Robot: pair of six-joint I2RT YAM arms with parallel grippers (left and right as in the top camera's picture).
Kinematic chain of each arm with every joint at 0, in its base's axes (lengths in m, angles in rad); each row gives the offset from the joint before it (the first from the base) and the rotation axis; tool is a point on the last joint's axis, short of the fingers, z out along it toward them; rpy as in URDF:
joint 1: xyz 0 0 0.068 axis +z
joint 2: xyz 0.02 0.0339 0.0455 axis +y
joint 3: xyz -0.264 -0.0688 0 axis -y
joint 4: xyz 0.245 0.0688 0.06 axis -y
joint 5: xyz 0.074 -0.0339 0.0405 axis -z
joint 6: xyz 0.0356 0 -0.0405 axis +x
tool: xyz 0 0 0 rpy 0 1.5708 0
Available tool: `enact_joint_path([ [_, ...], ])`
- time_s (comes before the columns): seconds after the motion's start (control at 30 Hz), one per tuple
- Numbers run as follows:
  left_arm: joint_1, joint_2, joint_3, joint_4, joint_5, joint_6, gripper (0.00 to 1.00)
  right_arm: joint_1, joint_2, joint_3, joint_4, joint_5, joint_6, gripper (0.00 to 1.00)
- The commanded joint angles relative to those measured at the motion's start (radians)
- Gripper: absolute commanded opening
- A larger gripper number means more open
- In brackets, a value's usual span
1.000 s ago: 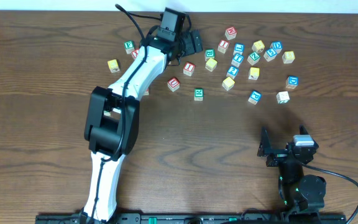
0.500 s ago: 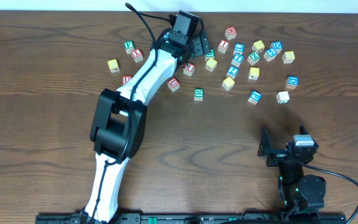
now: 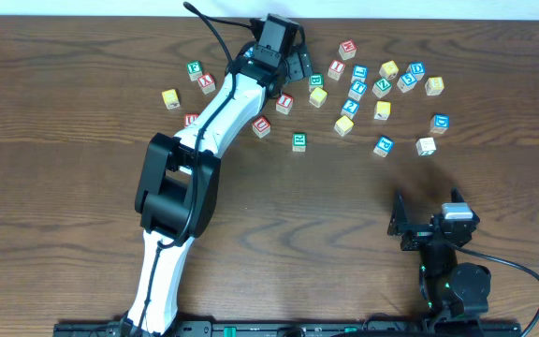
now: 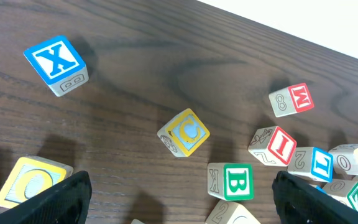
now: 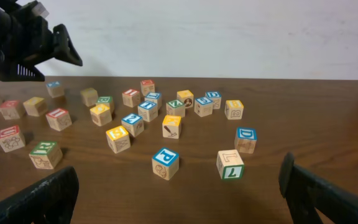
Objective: Spell out CORL
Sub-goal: 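Lower the left gripper over the yellow-faced C block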
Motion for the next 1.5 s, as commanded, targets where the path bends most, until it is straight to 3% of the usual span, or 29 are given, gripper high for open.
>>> enact_joint_path([
  [0.0, 0.012, 0.031, 0.030, -0.003, -0.039, -0.004, 0.91, -0.005, -0.005, -0.001, -0.003, 0.001, -0.004, 0.99],
  [0.97, 0.016, 0.098, 0.030, -0.001, -0.060, 0.038, 0.90, -0.005, -0.005, -0.001, -0.003, 0.001, -0.004, 0.99],
  [1.17, 0.016, 0.098, 0.031, 0.032, -0.029, 0.217, 0.89, -0.005, -0.005, -0.001, -0.003, 0.001, -0.004, 0.99],
  [1.27, 0.016, 0.098, 0.048, 0.031, -0.031, 0.314, 0.66, -0.005, -0.005, -0.001, -0.003, 0.001, -0.004, 0.99],
  [1.37, 0.016, 0.098, 0.087, 0.032, -0.031, 0.364, 0.59, -0.005, -0.005, -0.001, -0.003, 0.001, -0.004, 0.99],
  [1.47, 0.016, 0.098, 0.109, 0.032, -0.031, 0.367, 0.59, -0.005, -0.005, -0.001, -0.003, 0.002, -0.004, 0.99],
])
